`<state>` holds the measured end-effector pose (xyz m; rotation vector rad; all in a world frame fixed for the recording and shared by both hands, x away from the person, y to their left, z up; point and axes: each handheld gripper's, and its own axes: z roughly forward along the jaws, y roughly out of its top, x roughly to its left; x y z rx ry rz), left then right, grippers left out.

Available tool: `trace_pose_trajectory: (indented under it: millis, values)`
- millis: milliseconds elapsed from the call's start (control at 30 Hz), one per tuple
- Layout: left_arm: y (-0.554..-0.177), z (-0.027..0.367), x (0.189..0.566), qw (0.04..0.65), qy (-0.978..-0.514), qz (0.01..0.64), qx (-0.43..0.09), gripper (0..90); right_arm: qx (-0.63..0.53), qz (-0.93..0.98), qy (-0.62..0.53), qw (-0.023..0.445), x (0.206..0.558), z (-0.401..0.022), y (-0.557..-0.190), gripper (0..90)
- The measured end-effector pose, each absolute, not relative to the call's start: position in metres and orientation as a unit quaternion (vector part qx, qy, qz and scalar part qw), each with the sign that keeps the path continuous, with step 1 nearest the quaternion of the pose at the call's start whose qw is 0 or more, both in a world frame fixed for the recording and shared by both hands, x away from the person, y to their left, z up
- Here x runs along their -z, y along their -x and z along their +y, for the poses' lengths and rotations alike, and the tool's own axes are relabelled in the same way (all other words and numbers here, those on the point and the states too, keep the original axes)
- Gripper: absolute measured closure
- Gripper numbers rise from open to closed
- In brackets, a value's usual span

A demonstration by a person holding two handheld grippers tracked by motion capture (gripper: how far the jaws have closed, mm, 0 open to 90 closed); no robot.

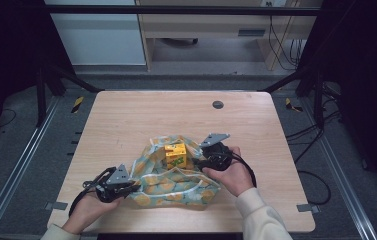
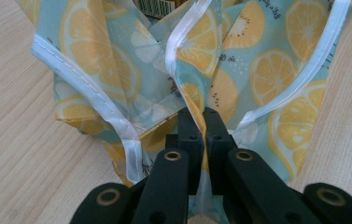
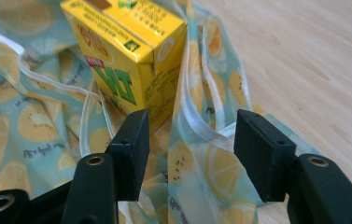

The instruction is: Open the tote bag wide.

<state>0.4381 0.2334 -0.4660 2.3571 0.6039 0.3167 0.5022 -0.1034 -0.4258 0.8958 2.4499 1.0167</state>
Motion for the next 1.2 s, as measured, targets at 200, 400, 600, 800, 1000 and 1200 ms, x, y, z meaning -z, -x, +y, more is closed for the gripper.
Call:
trace_pose_trajectory:
  millis: [200, 400, 600, 800, 1000, 1200]
  values:
    - [-0.439, 0.230, 0.465, 0.336, -0.905, 0.228, -0.127, 88.6, -0.342, 0.869, -0.316, 0.166, 0.429, -0.099, -0.511, 83.1]
    - [-0.444, 0.225, 0.460, 0.348, -0.896, 0.235, -0.145, 88.7, -0.356, 0.855, -0.329, 0.183, 0.418, -0.092, -0.524, 89.4]
    - [-0.452, 0.224, 0.466, 0.330, -0.903, 0.237, -0.138, 88.8, -0.372, 0.836, -0.362, 0.179, 0.416, -0.091, -0.554, 89.4]
    - [-0.450, 0.228, 0.472, 0.317, -0.909, 0.241, -0.121, 88.7, -0.335, 0.838, -0.402, 0.153, 0.448, -0.097, -0.572, 89.0]
    - [-0.447, 0.227, 0.473, 0.317, -0.911, 0.237, -0.119, 88.3, -0.341, 0.833, -0.411, 0.146, 0.454, -0.097, -0.569, 85.8]
    - [-0.441, 0.228, 0.471, 0.325, -0.905, 0.239, -0.135, 80.4, -0.354, 0.827, -0.403, 0.167, 0.445, -0.099, -0.564, 65.6]
